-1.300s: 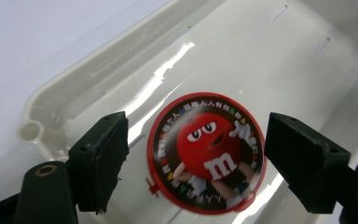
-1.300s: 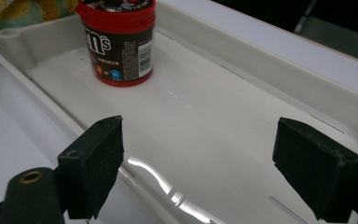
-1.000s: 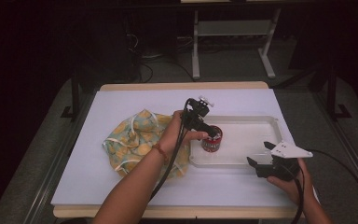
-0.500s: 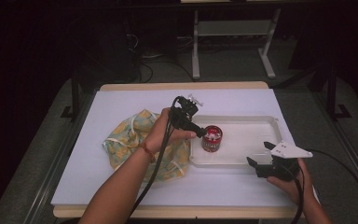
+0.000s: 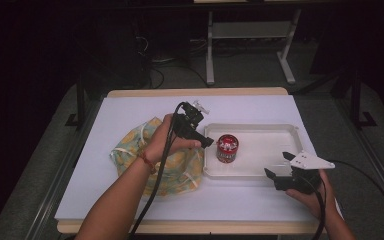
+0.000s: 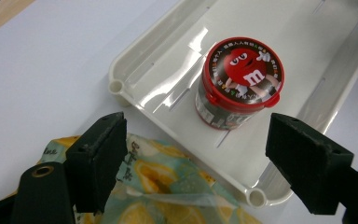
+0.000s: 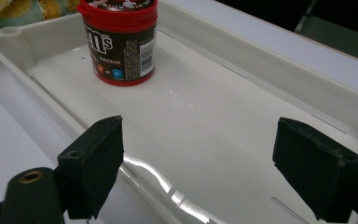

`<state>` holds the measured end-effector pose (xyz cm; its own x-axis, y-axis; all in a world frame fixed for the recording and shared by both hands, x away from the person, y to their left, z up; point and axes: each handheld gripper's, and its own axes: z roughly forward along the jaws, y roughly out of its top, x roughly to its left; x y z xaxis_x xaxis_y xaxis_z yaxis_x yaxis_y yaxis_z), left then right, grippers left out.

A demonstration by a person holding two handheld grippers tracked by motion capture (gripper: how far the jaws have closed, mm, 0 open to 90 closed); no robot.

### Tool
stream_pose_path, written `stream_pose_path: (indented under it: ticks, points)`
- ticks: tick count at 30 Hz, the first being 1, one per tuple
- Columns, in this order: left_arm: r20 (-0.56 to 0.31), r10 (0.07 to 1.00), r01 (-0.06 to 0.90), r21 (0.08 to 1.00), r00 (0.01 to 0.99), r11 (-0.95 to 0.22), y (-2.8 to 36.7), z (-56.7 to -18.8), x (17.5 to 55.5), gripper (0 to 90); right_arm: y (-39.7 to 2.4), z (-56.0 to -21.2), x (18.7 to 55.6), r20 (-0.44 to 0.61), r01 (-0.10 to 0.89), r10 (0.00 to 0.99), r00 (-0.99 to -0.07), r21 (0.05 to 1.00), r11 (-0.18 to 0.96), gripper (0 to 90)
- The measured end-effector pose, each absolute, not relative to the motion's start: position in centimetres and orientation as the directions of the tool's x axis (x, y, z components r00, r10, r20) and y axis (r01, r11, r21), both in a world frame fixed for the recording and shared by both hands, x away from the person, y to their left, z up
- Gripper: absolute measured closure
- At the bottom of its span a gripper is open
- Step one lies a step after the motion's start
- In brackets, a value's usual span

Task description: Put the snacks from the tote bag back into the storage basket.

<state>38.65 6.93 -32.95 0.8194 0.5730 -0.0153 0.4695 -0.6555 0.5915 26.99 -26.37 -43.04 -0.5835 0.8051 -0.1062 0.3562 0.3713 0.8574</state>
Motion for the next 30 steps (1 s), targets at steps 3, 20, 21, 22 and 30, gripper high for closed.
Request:
stream_pose_path:
  ticks: [3,20,21,22,30]
  points:
    - [-0.01,0.564,0.459,0.591,0.826,-0.663,7.3,-32.8,38.5,20.1,-26.4,-43.0,27.0,-0.107,0.356,0.804,-0.584,0.857,0.372,15.7]
    - [0.038,0.554,0.432,0.581,0.832,-0.689,10.0,-32.8,38.1,20.7,-26.2,-43.1,27.0,-0.108,0.36,0.805,-0.584,0.854,0.375,15.7]
    - [0.039,0.554,0.433,0.579,0.832,-0.691,10.1,-32.8,38.1,20.7,-26.2,-43.1,27.0,-0.108,0.359,0.805,-0.583,0.855,0.374,15.8]
    - [0.036,0.557,0.434,0.584,0.83,-0.686,10.2,-32.8,38.0,20.8,-26.3,-43.1,27.0,-0.107,0.36,0.805,-0.583,0.855,0.374,15.7]
    - [0.054,0.549,0.422,0.578,0.834,-0.698,11.2,-33.0,38.0,21.3,-26.2,-43.1,27.0,-0.108,0.36,0.805,-0.583,0.854,0.375,15.7]
